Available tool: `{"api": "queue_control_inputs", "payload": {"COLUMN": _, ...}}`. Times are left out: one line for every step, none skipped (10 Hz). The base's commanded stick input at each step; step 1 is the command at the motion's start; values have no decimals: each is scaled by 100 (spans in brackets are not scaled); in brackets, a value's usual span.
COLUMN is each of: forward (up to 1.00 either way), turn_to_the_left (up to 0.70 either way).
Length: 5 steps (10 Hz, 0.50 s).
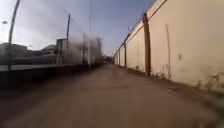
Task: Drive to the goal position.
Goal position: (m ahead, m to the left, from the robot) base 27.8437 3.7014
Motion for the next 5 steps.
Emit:
{"api": "queue_control_inputs", "payload": {"forward": 100, "turn_to_the_left": 0}}
{"api": "queue_control_inputs", "payload": {"forward": 100, "turn_to_the_left": 0}}
{"api": "queue_control_inputs", "payload": {"forward": 100, "turn_to_the_left": 0}}
{"api": "queue_control_inputs", "payload": {"forward": 100, "turn_to_the_left": 0}}
{"api": "queue_control_inputs", "payload": {"forward": 100, "turn_to_the_left": 0}}
